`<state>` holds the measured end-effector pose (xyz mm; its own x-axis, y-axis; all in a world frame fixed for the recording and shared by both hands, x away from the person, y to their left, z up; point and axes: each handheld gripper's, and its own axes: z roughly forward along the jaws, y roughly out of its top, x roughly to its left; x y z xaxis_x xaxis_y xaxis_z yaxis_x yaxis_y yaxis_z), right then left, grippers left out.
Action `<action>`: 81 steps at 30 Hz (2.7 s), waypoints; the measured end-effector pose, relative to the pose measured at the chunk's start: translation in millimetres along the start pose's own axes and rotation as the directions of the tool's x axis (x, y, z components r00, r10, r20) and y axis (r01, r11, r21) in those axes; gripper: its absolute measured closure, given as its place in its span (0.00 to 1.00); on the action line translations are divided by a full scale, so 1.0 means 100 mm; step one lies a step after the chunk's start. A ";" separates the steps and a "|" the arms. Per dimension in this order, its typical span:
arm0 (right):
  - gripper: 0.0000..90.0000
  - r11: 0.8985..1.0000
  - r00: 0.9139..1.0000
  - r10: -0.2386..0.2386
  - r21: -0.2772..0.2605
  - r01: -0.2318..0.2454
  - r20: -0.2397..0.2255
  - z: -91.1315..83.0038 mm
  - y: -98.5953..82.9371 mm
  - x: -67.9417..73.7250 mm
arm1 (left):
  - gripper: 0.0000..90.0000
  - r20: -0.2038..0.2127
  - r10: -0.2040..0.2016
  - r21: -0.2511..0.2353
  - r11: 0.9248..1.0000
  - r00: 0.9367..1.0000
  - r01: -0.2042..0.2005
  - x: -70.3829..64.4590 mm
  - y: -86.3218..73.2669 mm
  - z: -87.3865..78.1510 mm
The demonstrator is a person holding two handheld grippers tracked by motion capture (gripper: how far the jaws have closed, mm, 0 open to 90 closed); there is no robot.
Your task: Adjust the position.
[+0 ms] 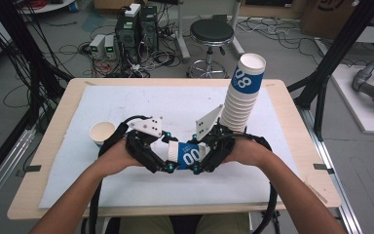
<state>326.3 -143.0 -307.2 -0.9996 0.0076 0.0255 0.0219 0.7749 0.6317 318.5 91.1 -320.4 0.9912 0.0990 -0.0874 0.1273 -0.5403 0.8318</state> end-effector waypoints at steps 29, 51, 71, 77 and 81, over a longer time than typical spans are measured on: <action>0.30 0.919 0.990 0.135 -0.377 -0.116 0.026 -0.08 -0.45 -0.05 | 0.13 -0.070 -0.111 -0.458 0.886 0.991 0.067 0.07 -0.31 -0.15; 0.30 0.788 0.985 0.171 -0.597 -0.149 -0.019 0.07 -0.62 0.03 | 0.12 0.024 -0.139 -0.521 0.844 0.990 0.131 0.06 -0.29 0.06; 0.22 0.834 0.985 0.170 -0.530 -0.152 -0.016 0.16 -0.59 0.07 | 0.22 0.018 -0.109 -0.394 0.913 0.994 0.107 0.05 -0.19 -0.03; 0.21 0.867 0.987 0.163 -0.476 -0.147 -0.007 0.13 -0.55 0.08 | 0.22 -0.006 -0.079 -0.313 0.947 0.997 0.073 0.04 -0.11 -0.06; 0.21 0.896 0.988 0.155 -0.424 -0.134 0.015 0.13 -0.48 0.08 | 0.22 -0.020 -0.054 -0.238 0.970 0.998 0.048 0.03 -0.05 -0.04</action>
<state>317.6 -172.3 -347.7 -0.9844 0.1369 0.1109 0.1595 0.4249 0.8911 320.7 97.3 -322.7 0.9820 0.1445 -0.1215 0.1626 -0.3203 0.9333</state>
